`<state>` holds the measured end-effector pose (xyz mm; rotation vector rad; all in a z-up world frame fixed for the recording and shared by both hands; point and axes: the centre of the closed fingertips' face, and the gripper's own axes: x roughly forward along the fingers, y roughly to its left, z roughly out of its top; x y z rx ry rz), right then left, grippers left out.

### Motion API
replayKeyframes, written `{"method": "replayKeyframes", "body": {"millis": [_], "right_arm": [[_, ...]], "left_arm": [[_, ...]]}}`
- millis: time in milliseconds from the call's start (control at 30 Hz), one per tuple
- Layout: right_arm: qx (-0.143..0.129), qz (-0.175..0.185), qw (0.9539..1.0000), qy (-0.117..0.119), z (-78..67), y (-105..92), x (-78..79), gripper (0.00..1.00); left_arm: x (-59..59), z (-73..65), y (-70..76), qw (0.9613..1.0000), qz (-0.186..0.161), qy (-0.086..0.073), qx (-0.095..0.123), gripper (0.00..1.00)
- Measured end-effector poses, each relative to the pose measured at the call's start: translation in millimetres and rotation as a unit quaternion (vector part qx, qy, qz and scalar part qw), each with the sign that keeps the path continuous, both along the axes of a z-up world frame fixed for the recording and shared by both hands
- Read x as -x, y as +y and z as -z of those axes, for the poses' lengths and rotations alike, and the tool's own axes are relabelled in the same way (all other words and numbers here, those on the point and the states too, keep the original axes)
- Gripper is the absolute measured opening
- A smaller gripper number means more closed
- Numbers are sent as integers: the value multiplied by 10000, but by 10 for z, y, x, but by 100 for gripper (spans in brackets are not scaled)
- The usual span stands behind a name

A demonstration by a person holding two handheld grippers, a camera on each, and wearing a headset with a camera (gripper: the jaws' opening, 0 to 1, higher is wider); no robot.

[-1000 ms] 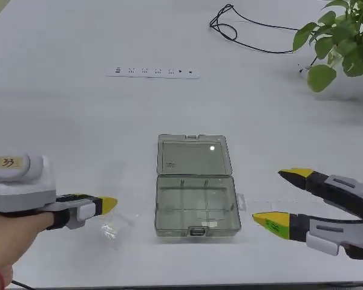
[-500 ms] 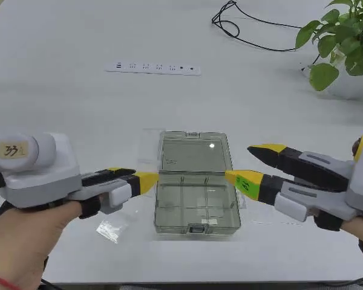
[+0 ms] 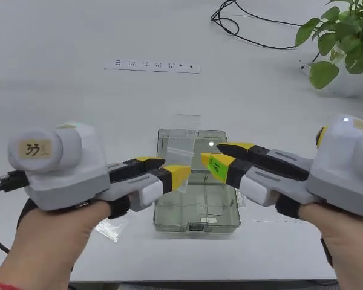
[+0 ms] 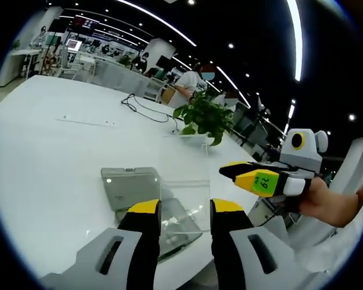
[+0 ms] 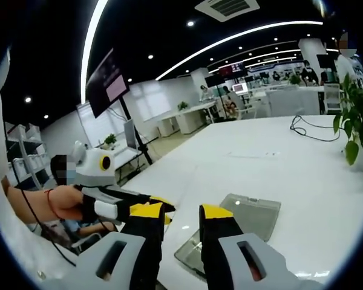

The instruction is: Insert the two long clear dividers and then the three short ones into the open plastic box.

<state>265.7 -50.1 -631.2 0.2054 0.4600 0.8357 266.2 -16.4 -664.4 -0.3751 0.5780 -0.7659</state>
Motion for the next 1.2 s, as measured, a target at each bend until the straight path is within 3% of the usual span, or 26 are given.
{"method": "replayKeyframes", "body": {"millis": [233, 533, 700, 967, 1200], "right_arm": [[-86, 124, 9996, 255, 87, 47, -21, 17], [-115, 173, 9991, 357, 102, 76, -33, 13], [-129, 175, 9989, 416, 120, 92, -34, 8], [-318, 498, 9964, 605, 97, 67, -66, 6], [-246, 466, 9965, 655, 110, 64, -59, 6]], "left_arm": [[21, -14, -48, 9998, 99, -122, -106, 30], [36, -22, -81, 9995, 182, -187, -204, 30], [44, -23, -93, 9994, 205, -191, -211, 30], [54, -18, -115, 9992, 257, -216, -205, 28], [75, -18, -149, 9992, 313, -183, -148, 31]]}}
